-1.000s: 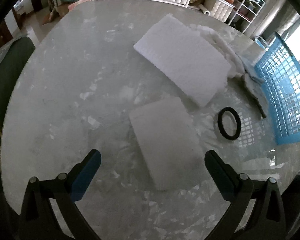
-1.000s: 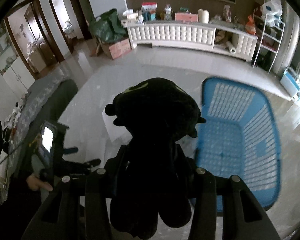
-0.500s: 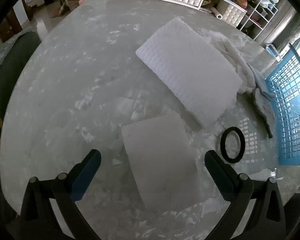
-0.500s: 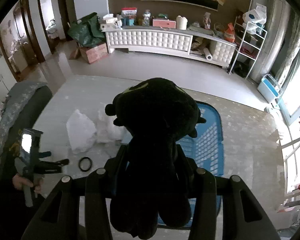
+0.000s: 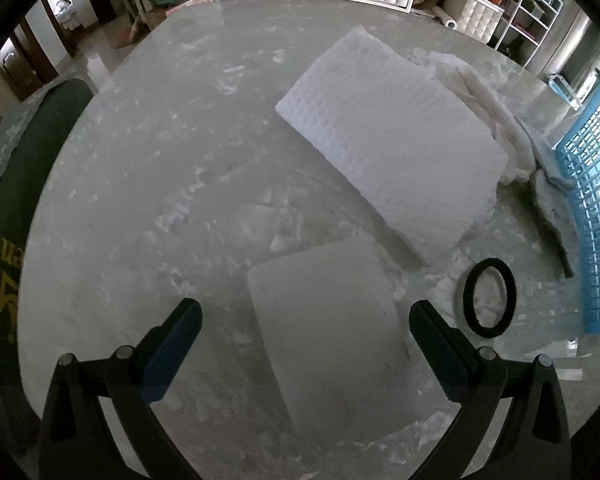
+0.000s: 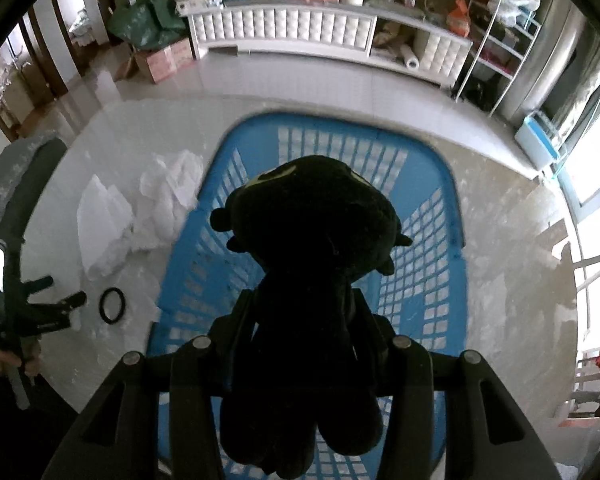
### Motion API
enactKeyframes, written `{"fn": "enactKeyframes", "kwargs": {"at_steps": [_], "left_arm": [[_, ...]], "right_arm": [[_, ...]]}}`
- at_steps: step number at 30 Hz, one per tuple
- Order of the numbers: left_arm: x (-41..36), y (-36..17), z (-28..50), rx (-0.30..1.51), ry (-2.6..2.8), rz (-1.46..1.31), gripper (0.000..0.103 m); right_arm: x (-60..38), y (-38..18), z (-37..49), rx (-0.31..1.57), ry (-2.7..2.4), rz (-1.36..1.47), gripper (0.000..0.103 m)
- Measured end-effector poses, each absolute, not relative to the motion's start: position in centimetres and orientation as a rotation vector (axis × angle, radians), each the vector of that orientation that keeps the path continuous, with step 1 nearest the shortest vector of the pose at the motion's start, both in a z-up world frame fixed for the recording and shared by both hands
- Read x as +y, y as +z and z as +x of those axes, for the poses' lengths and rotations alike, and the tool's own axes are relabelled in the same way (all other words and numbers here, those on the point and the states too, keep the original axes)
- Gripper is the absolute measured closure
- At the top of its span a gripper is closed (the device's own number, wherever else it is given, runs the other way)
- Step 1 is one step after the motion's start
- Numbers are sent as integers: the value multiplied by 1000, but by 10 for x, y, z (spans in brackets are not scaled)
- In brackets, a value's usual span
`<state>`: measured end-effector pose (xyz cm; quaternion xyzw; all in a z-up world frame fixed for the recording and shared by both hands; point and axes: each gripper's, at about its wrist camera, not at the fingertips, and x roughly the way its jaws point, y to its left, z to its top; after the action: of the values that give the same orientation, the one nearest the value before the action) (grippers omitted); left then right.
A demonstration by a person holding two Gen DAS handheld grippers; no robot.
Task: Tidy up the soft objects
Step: 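Carry the plush toy over the blue basket and release it while the left gripper grasps a white foam sheet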
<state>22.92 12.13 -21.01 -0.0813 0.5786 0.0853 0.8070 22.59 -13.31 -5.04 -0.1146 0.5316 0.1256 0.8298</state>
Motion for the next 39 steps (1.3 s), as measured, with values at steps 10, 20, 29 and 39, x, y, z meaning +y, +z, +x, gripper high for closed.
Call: {"fn": "enactKeyframes", "kwargs": {"at_steps": [10,20,29,39], "left_arm": [[104,-217,246,1237,176,-140,0],[113,-213,234,1251,169,-138,14],[117,-205,221,1221,155,-132,45],[116,-198,211,1216,159,-143,53]], "right_arm": [[-123,-80,232,1243,256,-247,58],[-112,-93,233,1276,252,-261,55],[-114,-103,238,1274,242,-250,42],[-127,-91,233,1226,194,-241,10]]}}
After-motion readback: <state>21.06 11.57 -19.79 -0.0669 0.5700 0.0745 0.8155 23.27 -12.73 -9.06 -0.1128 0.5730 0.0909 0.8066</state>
